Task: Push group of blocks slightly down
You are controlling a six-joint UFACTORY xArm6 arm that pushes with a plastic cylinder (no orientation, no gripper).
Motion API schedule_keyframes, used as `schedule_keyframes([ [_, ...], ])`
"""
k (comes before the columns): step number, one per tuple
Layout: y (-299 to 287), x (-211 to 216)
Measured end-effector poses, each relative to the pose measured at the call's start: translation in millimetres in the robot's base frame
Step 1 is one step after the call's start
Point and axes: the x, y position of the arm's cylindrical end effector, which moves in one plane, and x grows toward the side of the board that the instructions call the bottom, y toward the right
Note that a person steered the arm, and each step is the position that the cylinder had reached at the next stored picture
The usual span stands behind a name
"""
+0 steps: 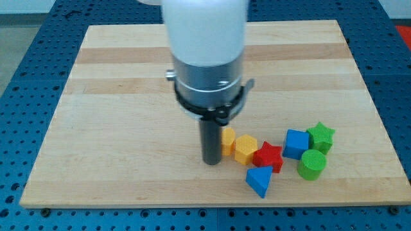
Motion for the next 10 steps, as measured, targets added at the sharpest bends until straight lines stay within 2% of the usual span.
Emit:
schedule_keyframes([
  [1,16.7,2.0],
  [2,-44.3,6.5],
  [3,-76.9,-15.4],
  [4,-47.4,-63.0],
  [5,-27.1,-23.6],
  [6,-20.6,35.6],
  [7,-15.7,36.9],
  [9,-10.7,-67.0],
  [10,17.1,-57.1],
])
